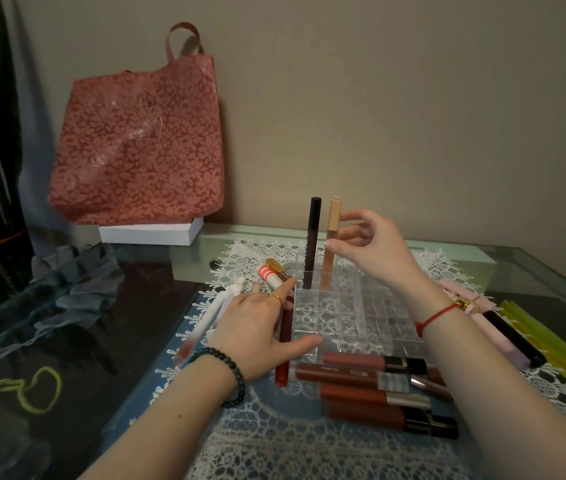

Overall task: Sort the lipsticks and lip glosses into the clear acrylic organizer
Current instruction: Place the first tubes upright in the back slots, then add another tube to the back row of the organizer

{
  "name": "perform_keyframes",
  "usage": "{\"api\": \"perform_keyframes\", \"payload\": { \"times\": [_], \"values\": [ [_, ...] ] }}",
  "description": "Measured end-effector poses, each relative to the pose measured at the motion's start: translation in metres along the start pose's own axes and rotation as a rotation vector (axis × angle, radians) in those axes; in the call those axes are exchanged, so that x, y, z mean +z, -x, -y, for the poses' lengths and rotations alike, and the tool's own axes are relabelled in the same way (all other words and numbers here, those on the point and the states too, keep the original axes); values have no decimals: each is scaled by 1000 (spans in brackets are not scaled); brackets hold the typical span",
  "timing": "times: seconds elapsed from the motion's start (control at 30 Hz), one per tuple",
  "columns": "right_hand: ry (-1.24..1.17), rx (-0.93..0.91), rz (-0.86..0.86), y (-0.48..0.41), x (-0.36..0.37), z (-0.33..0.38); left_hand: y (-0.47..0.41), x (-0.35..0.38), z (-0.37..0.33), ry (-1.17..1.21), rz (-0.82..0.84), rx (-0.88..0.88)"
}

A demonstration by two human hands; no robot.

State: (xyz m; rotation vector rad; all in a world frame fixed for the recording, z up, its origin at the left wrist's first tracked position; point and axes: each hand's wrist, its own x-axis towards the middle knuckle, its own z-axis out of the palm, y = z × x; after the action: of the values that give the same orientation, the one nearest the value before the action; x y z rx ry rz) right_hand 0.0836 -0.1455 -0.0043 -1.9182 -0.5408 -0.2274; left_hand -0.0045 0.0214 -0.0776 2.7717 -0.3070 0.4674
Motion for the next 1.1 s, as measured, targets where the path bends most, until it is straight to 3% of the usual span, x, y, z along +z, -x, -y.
{"api": "perform_keyframes", "payload": {
  "times": [0.27,0.4,0.67,0.93,1.1],
  "values": [
    [-27,0,15,7,-25,21,1,1,0,-8,75,-69],
    [75,-2,53,23,-30,19,2,-5,1,25,122,-57],
    [71,-38,-46,72,-42,-3,12,-26,5,-59,219,-18],
    [30,-108,-29,92,-31,-7,46,-30,-7,-227,39,45],
    [52,-106,-10,102,-26,-7,58,-21,-16,-181,-18,-26]
  ]
}}
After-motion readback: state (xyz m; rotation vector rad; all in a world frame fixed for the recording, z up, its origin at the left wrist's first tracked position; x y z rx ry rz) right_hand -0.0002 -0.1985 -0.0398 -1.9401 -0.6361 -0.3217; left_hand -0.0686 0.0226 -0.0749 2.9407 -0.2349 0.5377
